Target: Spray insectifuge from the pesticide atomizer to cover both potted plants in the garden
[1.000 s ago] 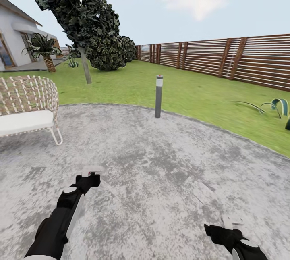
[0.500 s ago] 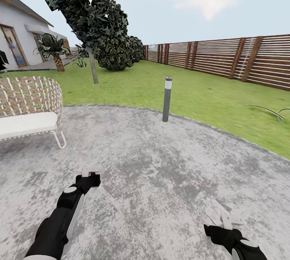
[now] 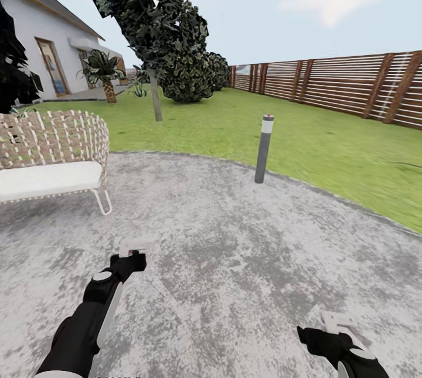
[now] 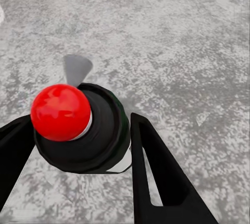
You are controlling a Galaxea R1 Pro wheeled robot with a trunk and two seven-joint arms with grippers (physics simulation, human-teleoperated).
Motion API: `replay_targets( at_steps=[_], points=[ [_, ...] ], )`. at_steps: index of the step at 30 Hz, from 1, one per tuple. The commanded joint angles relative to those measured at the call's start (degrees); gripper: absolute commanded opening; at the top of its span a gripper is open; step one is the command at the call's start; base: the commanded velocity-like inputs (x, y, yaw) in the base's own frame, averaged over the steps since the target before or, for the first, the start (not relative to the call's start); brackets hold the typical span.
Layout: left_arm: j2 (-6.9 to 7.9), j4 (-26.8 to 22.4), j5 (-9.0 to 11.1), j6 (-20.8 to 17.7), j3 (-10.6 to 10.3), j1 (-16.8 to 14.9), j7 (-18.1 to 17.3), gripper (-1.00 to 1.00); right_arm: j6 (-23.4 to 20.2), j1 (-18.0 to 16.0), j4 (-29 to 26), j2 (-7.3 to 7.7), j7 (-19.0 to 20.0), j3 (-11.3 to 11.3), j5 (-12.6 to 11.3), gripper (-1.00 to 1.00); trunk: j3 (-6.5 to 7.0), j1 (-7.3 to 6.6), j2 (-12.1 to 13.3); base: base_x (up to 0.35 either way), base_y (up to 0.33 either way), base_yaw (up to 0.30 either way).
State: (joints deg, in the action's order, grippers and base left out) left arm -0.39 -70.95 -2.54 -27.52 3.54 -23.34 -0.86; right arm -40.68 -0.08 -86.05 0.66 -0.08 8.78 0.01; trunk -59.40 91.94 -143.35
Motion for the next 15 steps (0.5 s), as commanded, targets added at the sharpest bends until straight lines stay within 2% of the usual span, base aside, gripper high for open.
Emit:
replay_targets(
  at_steps=[1,6,12,15],
  points=[
    [-0.06,-0.06,-0.27,-0.27,0.06,-0.04,-0.11,-1.0,-0.28,-0.01,-0.08,0.03,-0.01,0.0,-0.01,1.0,-0.05,-0.01,-0.02,0.013,0.0,0.105],
    [-0.36,-0.06,-0.35,-0.26,0.06,-0.04,-0.11,-1.0,-0.28,-0.01,-0.08,0.04,-0.01,0.0,-0.01,1.0,-0.05,-0.01,-0.02,0.004,0.0,0.031],
    [-0.4,-0.06,-0.28,-0.27,0.06,-0.04,-0.11,-1.0,-0.28,-0.01,-0.08,0.04,-0.01,0.05,-0.05,1.0,1.28,-0.16,0.06,0.0,0.0,0.002],
    [-0.4,-0.06,-0.32,-0.26,0.06,-0.04,-0.11,-1.0,-0.28,-0.01,-0.08,0.04,-0.01,0.05,-0.04,1.0,1.28,-0.16,0.06,0.0,0.0,0.0]
  ],
)
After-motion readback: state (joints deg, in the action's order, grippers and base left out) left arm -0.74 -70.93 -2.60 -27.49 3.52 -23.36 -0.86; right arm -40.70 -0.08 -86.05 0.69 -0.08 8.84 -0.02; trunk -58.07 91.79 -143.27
